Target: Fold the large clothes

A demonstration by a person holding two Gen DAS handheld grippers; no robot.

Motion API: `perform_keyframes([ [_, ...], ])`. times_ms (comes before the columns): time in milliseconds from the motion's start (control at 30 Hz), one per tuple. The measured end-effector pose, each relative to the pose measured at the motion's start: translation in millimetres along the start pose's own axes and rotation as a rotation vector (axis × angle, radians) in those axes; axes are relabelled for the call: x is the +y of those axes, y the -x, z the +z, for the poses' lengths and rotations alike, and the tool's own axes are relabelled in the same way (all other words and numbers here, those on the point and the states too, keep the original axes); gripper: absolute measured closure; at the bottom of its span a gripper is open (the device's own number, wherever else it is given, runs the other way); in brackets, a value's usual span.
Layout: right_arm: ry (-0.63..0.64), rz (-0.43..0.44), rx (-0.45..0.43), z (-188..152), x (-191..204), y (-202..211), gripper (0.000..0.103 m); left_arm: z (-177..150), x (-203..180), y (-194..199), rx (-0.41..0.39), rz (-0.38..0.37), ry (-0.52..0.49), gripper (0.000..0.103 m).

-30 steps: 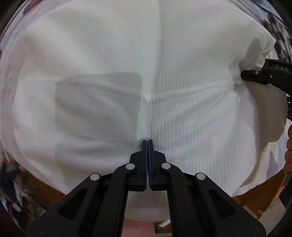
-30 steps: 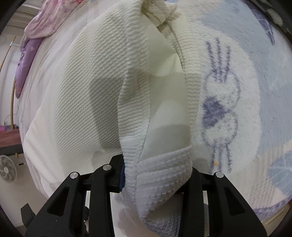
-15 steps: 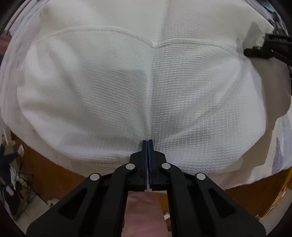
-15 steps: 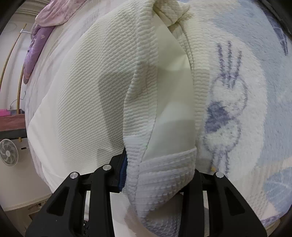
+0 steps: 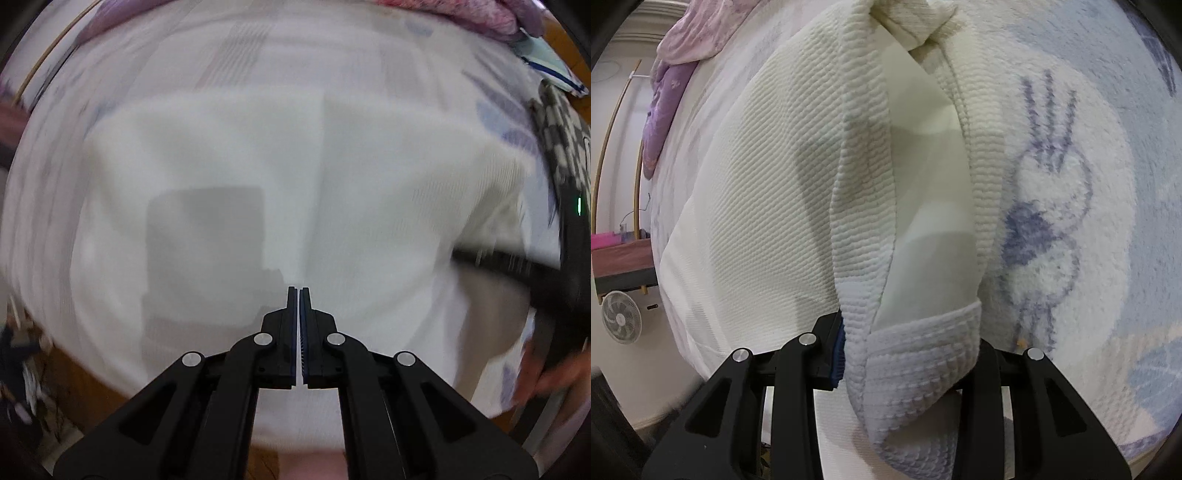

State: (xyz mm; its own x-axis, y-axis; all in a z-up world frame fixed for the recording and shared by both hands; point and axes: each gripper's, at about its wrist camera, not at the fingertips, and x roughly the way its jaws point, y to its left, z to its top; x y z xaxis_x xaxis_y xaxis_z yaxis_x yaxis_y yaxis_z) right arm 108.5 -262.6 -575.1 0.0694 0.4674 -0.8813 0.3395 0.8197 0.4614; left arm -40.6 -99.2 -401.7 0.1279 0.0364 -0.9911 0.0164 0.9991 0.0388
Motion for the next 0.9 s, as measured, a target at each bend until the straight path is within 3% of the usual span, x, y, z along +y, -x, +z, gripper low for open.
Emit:
perform_keyframes([
  [100,-0.018,0.002,-0.007,-2,0,1,0.070,62,-15,-8,-0.034,-0.012,-0.043,0.099],
  [133,-0.027,0.001,-0.009,-1,1,0,0.070,98,15,-21,-0.040,-0.015,-0.054,0.099],
  [200,-0.038,-0.004,-0.012,-1,1,0,0.070,144,-35,-44,-0.069,-0.011,-0.081,0.099],
  [233,-0.040,-0.005,-0.013,-4,-3,2,0.070,162,-36,-52,-0.081,0.002,-0.076,0.099],
  [333,-0.053,-0.007,-0.021,-6,-3,2,0.070,209,-43,-97,-0.033,-0.016,-0.050,0.101],
  [400,-0.070,0.006,-0.029,-7,-6,3,0.069,221,-50,-123,0.007,0.002,-0.101,0.101],
  [500,-0.098,0.022,-0.029,-8,-12,4,0.069,200,-62,-113,-0.037,0.065,-0.226,0.101],
  [667,-0.077,0.007,-0.017,-9,-10,6,0.069,144,-39,-88,-0.061,-0.007,-0.139,0.101],
  [733,-0.061,0.006,-0.015,-9,-10,6,0.068,119,-35,-81,-0.062,-0.003,-0.128,0.101],
  [800,-0.043,0.005,-0.019,-10,-8,6,0.068,95,-35,-70,-0.118,0.015,-0.132,0.101],
  [900,-0.030,0.008,-0.013,-9,-8,7,0.068,93,-41,-61,-0.160,0.038,-0.145,0.101],
])
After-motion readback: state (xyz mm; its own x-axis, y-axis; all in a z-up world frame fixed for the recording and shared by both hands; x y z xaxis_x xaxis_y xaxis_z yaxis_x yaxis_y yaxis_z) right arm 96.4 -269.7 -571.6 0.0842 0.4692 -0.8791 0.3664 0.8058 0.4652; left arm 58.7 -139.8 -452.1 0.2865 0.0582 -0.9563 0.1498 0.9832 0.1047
